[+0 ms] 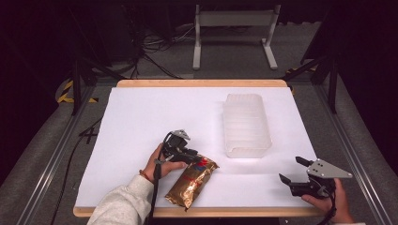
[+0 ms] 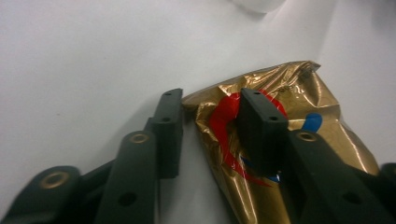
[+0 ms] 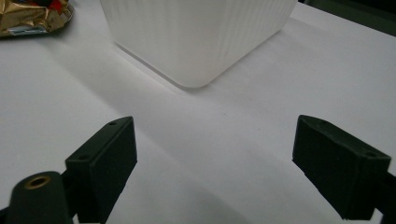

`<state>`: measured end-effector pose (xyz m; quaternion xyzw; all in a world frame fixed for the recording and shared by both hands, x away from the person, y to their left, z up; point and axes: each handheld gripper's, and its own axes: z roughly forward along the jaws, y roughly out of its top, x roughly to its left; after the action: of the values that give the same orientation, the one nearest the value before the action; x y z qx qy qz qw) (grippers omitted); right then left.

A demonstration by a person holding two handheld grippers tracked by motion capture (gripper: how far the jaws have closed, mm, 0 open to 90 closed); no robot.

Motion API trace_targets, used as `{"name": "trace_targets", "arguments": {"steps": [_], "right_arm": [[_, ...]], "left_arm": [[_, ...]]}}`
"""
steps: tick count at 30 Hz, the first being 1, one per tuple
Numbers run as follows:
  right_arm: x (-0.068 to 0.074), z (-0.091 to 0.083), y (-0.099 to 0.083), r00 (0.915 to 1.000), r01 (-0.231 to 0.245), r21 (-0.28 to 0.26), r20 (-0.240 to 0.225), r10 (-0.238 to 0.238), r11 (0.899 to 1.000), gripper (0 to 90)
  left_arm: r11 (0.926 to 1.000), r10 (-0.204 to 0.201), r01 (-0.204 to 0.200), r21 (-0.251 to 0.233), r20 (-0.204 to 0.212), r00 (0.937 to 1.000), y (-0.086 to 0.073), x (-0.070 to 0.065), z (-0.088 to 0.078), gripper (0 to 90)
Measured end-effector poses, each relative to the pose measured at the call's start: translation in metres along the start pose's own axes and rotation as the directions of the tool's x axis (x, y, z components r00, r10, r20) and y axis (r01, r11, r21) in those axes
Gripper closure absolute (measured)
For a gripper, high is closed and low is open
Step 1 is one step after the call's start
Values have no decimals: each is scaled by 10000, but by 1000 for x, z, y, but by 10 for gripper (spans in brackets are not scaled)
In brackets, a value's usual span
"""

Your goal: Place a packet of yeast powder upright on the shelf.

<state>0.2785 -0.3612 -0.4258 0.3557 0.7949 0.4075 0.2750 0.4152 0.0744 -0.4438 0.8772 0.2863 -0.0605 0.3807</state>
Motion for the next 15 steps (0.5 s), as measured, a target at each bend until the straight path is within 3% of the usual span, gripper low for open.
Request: {"name": "trace_targets", "arguments": {"steps": [1, 3, 8, 10, 13, 15], "right_arm": [[0, 0, 0, 10000, -1, -19, -39, 0, 10000, 143], [0, 0, 0, 10000, 17, 4, -53, -17, 10000, 143], [0, 0, 0, 10000, -36, 2, -36, 36, 10000, 143], [0, 0, 0, 10000, -26, 8, -21, 26, 10000, 143], [-1, -1, 0, 10000, -38, -33, 6, 38, 10000, 143], [-2, -1, 0, 10000, -45, -65, 6, 45, 10000, 143]], "left_arm": [[9999, 155, -155, 71, -87, 9998, 1, -2, 0, 715], [9989, 450, -448, 95, -173, 9988, 1, -6, 2, 836], [9988, 497, -498, -10, -350, 9981, 1, -7, 2, 894], [9976, 692, -696, -63, -463, 9965, 2, -10, 1, 897], [9954, 790, -825, -484, -703, 9944, 4, -14, -8, 900], [9916, 875, -975, -846, -1142, 9896, 5, -16, -15, 900]]}}
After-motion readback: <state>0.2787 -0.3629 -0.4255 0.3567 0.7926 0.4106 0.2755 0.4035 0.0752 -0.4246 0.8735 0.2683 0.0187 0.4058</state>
